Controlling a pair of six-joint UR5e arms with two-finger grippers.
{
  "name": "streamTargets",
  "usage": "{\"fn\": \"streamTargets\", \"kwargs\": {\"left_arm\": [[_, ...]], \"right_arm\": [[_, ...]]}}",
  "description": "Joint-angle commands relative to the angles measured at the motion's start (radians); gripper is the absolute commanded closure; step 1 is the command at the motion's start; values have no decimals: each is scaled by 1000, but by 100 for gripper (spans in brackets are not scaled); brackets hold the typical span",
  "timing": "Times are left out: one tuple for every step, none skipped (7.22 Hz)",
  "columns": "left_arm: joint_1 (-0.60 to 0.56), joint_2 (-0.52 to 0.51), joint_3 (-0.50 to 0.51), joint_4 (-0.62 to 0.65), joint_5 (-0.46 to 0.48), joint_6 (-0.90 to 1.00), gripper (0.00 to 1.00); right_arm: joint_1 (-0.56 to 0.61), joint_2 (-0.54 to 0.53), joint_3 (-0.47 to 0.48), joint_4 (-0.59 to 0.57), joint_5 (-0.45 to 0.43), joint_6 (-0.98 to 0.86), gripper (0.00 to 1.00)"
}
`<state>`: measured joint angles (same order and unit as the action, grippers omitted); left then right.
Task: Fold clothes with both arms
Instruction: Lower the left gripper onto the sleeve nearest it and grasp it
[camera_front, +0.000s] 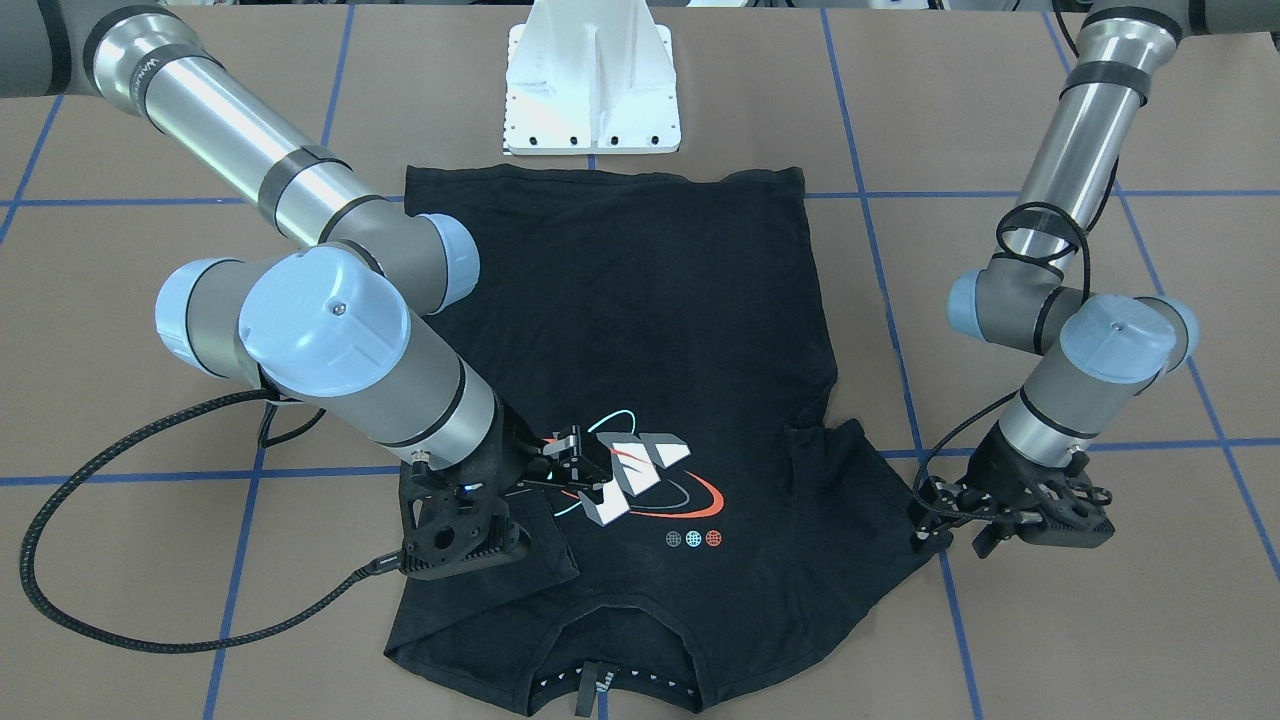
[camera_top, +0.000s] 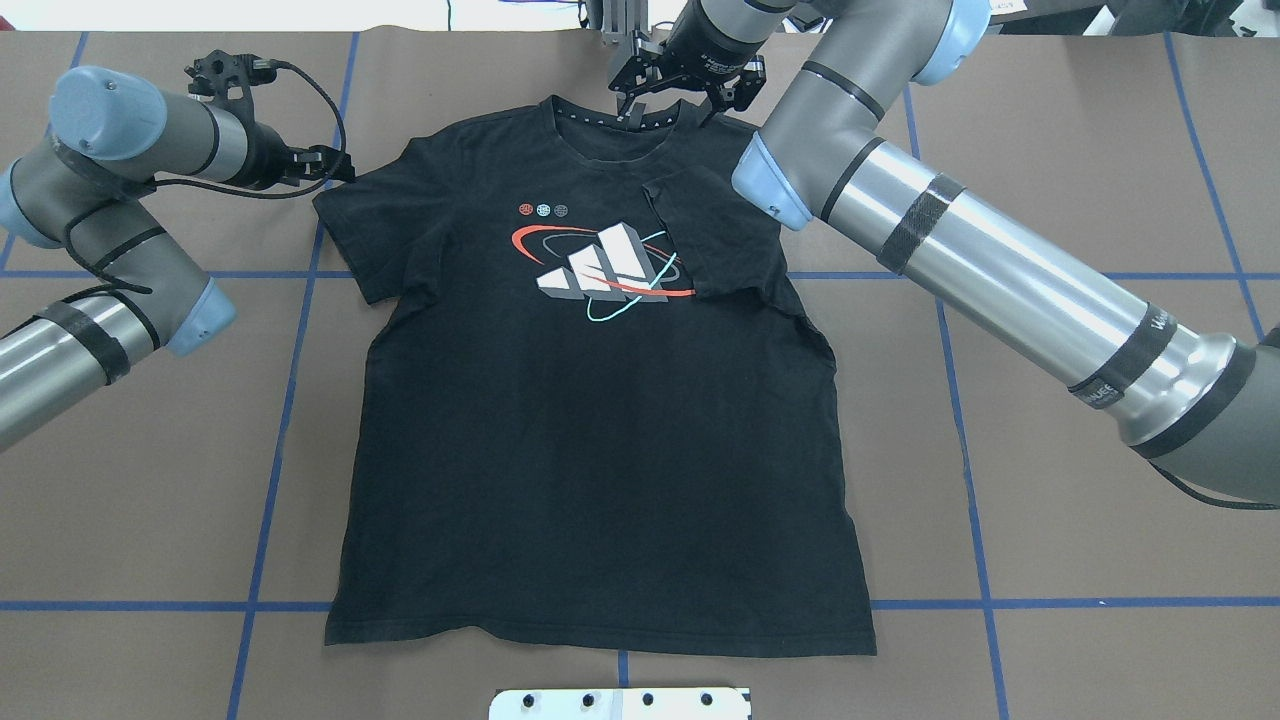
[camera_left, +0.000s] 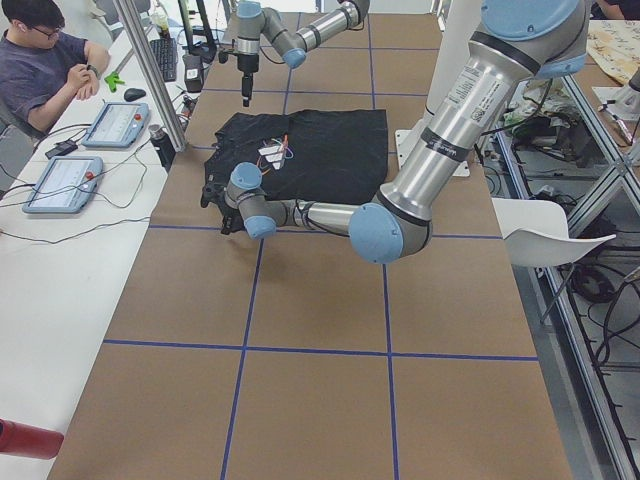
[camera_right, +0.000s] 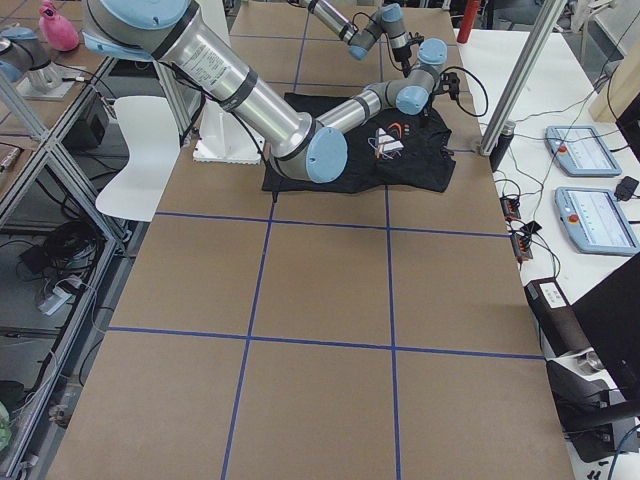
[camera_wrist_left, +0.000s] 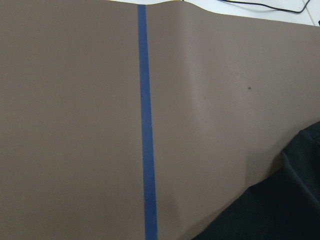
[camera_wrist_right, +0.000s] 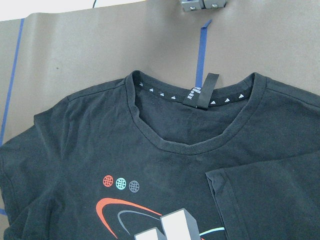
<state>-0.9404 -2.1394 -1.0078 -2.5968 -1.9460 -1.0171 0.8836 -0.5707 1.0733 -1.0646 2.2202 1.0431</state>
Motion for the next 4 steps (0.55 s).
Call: {"fn": "streamTargets", "kwargs": {"left_arm": [[6, 3, 2, 1, -1, 2, 26], [12, 4, 2, 1, -1, 3, 26], [12, 6, 2, 1, -1, 5, 26], [12, 7, 2, 1, -1, 5, 27]], "right_arm": [[0, 0, -3, 0, -1, 0, 1], [-2, 0, -3, 0, -2, 0, 1], [-3, 0, -3, 0, -2, 0, 1], [-5, 0, -3, 0, -2, 0, 1]]}}
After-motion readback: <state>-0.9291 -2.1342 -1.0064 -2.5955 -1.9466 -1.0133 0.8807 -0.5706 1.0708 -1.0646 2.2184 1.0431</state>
